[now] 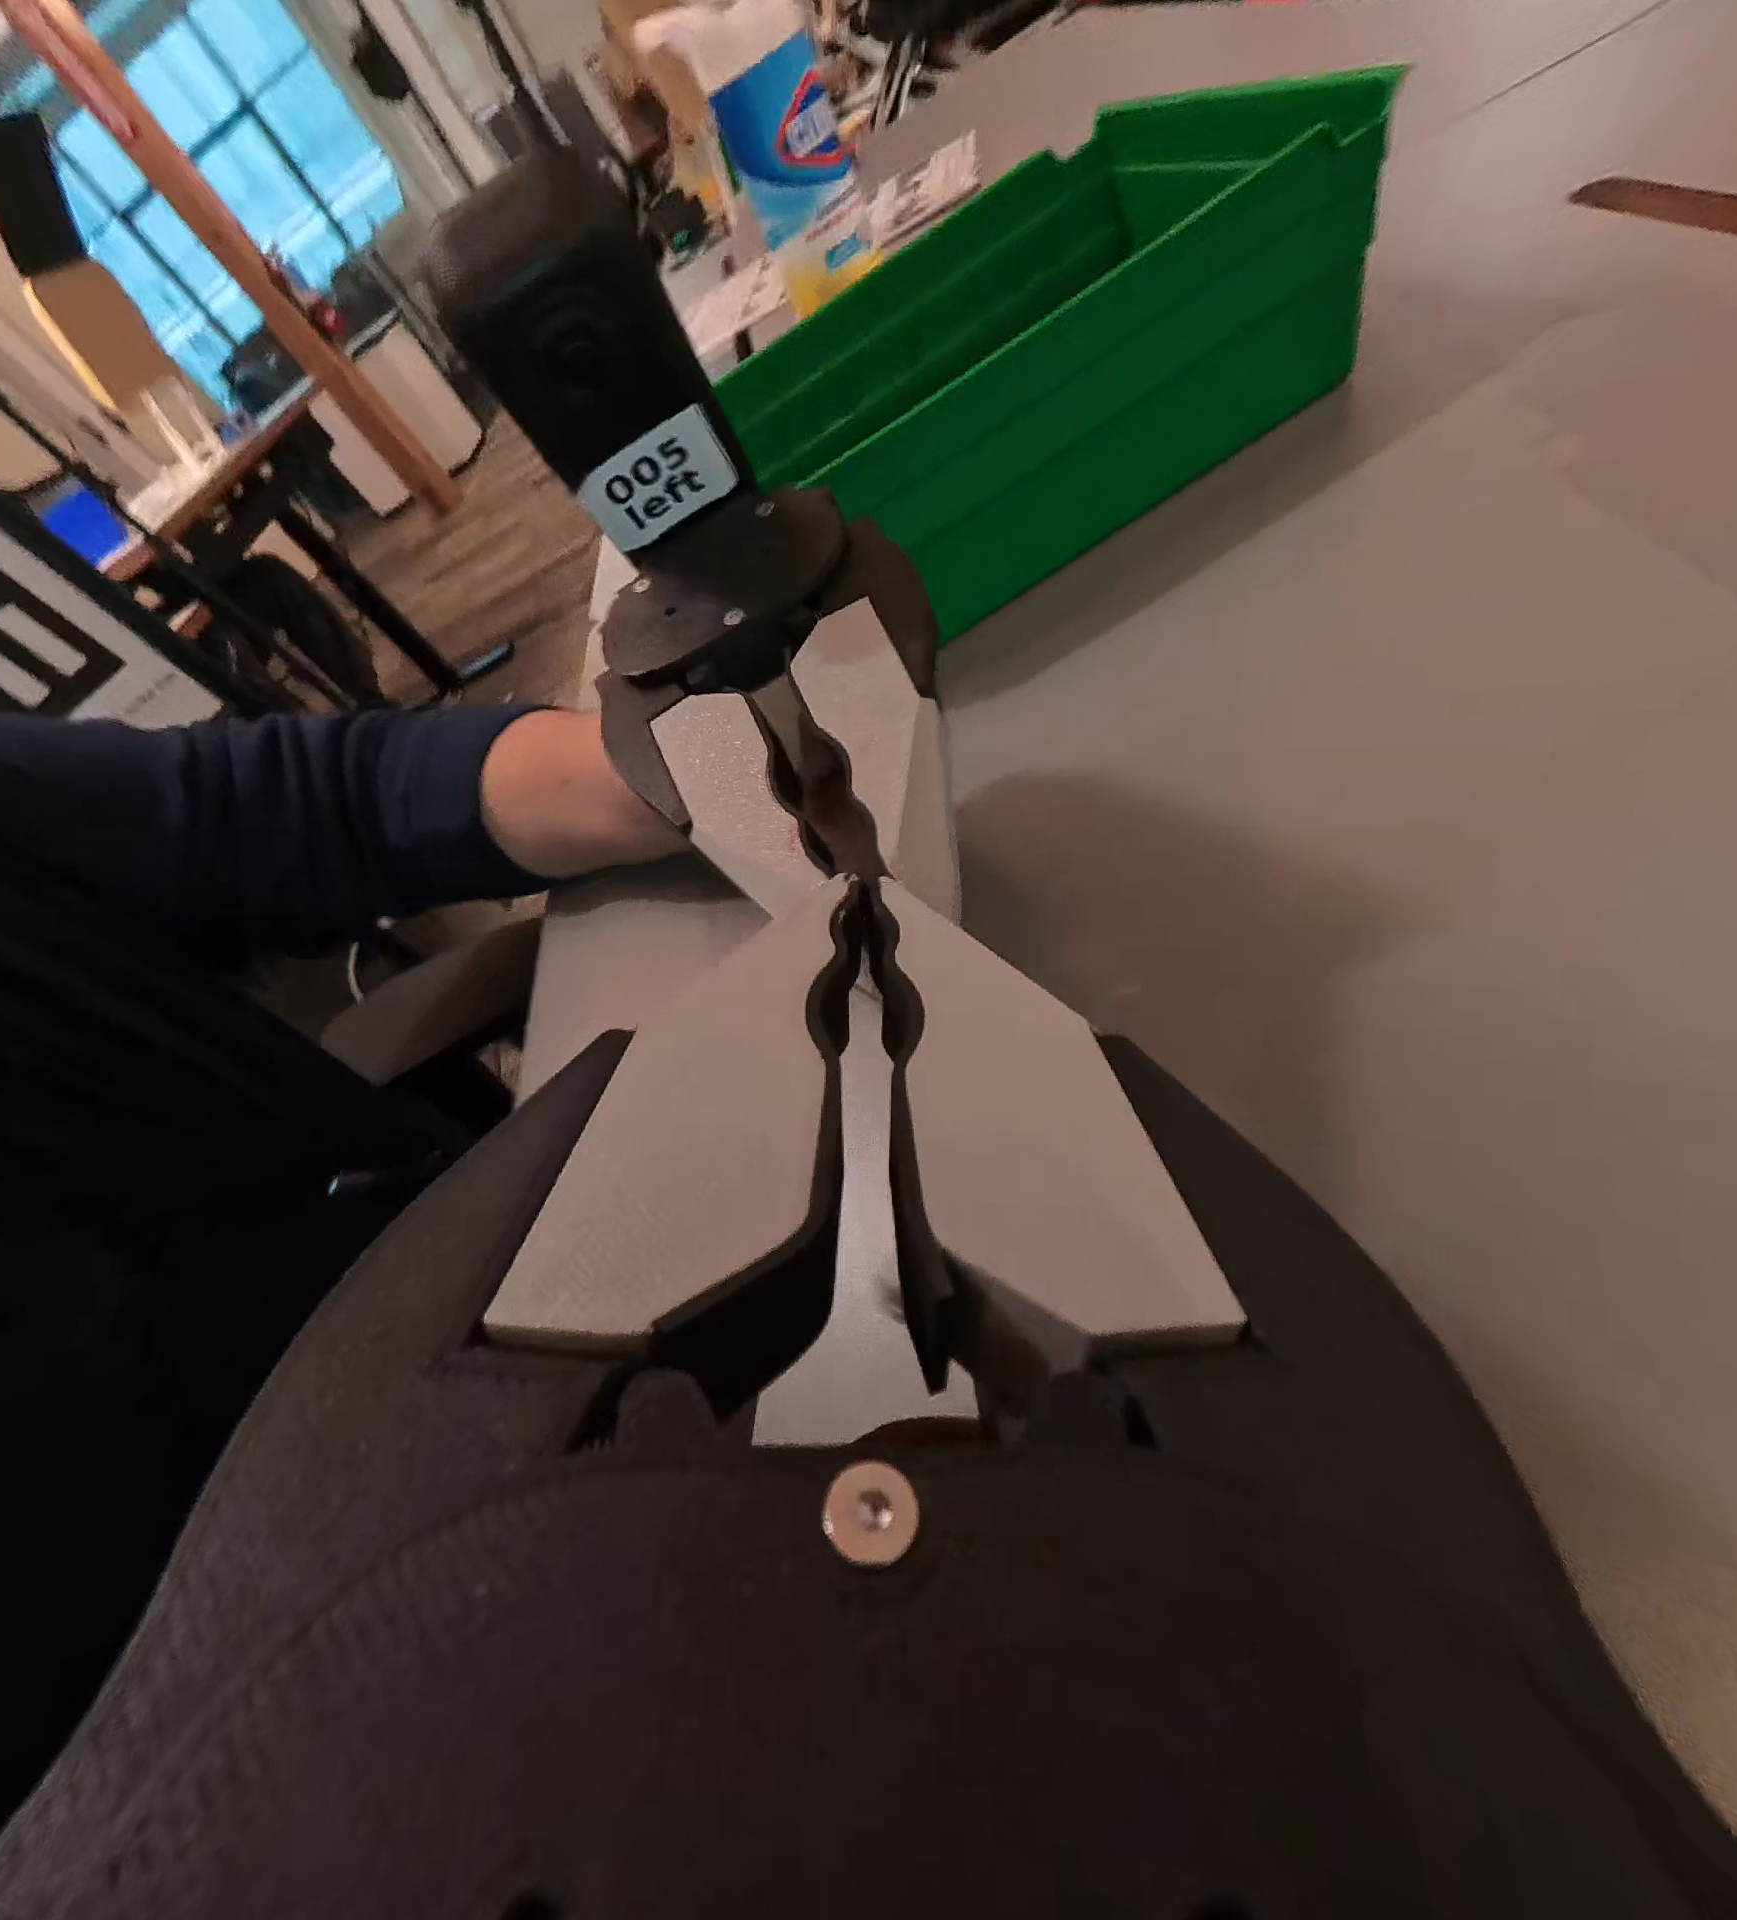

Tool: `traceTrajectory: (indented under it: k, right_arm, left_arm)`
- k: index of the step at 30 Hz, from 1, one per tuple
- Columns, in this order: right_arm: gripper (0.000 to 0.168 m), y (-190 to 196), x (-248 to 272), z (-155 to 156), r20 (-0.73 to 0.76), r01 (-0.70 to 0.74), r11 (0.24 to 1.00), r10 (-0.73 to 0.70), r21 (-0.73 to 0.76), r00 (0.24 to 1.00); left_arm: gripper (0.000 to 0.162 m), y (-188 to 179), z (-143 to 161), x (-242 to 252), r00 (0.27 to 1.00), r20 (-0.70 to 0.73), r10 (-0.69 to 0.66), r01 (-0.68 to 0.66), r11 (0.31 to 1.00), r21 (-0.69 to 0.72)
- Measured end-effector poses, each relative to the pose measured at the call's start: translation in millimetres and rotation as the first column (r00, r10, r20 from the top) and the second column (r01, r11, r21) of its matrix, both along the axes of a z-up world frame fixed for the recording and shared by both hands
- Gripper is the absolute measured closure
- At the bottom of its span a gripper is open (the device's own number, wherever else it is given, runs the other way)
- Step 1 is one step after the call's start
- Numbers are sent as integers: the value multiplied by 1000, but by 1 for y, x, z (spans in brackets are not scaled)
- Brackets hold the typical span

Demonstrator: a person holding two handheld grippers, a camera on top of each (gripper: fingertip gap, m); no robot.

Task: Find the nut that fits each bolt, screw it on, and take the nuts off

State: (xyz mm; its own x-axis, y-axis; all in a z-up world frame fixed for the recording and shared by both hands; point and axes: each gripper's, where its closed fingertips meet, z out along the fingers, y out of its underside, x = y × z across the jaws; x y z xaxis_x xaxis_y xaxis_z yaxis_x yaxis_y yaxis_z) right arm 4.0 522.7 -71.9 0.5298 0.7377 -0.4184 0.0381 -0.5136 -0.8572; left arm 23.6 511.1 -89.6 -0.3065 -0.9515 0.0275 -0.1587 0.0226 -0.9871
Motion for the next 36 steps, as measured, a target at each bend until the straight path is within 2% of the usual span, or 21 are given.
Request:
traceTrajectory:
  k: [4,7,10,12,14,17,19,22,25,28,31,36]
  right_arm:
    - [168,14,27,-27,43,142,990,-142,9,989]
    - [168,14,45,-23,95,237,964,-249,117,964]
    - [168,7,48,-24,169,239,946,-278,218,946]
    - [168,1,43,-25,195,201,947,-253,250,948]
    - [160,-6,35,-27,209,155,955,-210,252,955]
    - [155,-46,-9,-19,165,-112,959,70,259,984]
    - [152,-80,-39,-24,192,-298,922,255,249,948]
    - [153,-107,-67,-60,325,-438,882,368,173,871]
    - [152,-101,-78,-96,477,-438,887,325,146,816]
    - [153,-90,-80,-114,600,-428,890,260,154,756]
    - [167,-79,-78,-114,614,-400,898,215,181,760]
    - [153,-74,-65,-103,537,-350,920,207,178,818]
  left_arm:
    - [157,25,-31,7,981,-144,132,-124,991,58]
    - [157,32,-30,8,976,-136,171,-163,985,63]
    - [157,38,-30,7,972,-135,192,-185,981,60]
    - [157,43,-28,5,971,-132,201,-199,980,30]
    - [157,50,-25,3,969,-118,217,-218,976,5]
    - [157,61,-22,-1,963,-111,246,-250,968,-31]
    - [157,69,-21,-4,958,-113,264,-271,961,-49]
    - [157,75,-18,-7,956,-104,273,-282,956,-83]
    - [157,75,-17,-8,957,-103,273,-282,956,-87]
    - [157,72,-17,-7,958,-104,267,-275,959,-74]
    - [157,70,-17,-7,959,-105,262,-270,960,-68]
    - [157,70,-13,-8,964,-89,250,-257,962,-87]
